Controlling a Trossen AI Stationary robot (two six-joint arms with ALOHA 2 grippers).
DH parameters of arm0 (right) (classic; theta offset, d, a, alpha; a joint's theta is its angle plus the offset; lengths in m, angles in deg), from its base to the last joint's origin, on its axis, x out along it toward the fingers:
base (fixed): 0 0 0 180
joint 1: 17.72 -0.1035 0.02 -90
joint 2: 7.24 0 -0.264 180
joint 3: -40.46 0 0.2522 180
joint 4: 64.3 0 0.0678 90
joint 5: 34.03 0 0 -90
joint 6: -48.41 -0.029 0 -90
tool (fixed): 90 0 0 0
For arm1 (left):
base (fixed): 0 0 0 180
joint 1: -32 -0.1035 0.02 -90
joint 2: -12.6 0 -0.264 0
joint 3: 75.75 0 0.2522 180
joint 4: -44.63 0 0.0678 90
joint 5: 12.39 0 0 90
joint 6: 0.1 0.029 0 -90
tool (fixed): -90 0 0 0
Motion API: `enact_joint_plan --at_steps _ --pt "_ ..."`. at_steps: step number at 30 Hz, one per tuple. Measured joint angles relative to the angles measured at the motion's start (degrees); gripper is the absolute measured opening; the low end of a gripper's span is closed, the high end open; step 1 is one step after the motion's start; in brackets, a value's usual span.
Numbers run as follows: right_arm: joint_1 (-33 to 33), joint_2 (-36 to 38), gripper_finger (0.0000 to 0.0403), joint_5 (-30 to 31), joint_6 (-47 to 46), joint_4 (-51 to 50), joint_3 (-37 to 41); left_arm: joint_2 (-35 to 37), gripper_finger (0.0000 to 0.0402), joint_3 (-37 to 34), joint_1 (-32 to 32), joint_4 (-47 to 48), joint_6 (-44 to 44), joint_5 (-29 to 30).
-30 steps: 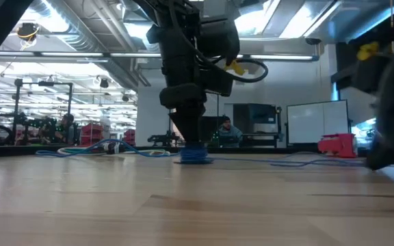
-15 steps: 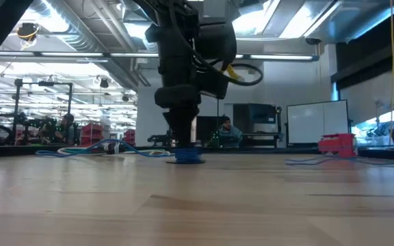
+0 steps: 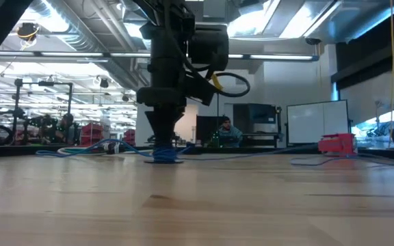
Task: Coil cords
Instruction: Put the spool with the coiled wire on the table
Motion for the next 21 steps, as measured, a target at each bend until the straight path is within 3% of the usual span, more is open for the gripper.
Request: enact_joint_plan --at_steps 4,8,15,18,21 --pt "3.44 0.0 0.0105 -4.9 3.77 -5.08 -5.66 0.0 0.0001 0.02 0.0 0.67 0.17 0.09" --pt "5.68 0.02 0.0151 -4.34 12.25 -7.38 -12.81 0.01 0.0003 0.04 0.0 0.97 0.31 0.07" --pt "5.86 0.13 0.0173 15.7 24.52 -1.54 -17.9 1.58 0.0003 -0.24 0.0 0.53 1.43 -0.11" --pt "7.62 0.15 0.0169 26.87 30.68 10.86 -14.02 3.02 0.0003 -0.17 0.0 -0.47 2.39 -0.11" --pt "12.71 0.09 0.0164 26.89 40.53 29.31 -6.74 3.65 0.0003 -0.13 0.0 -1.46 2.67 -0.24"
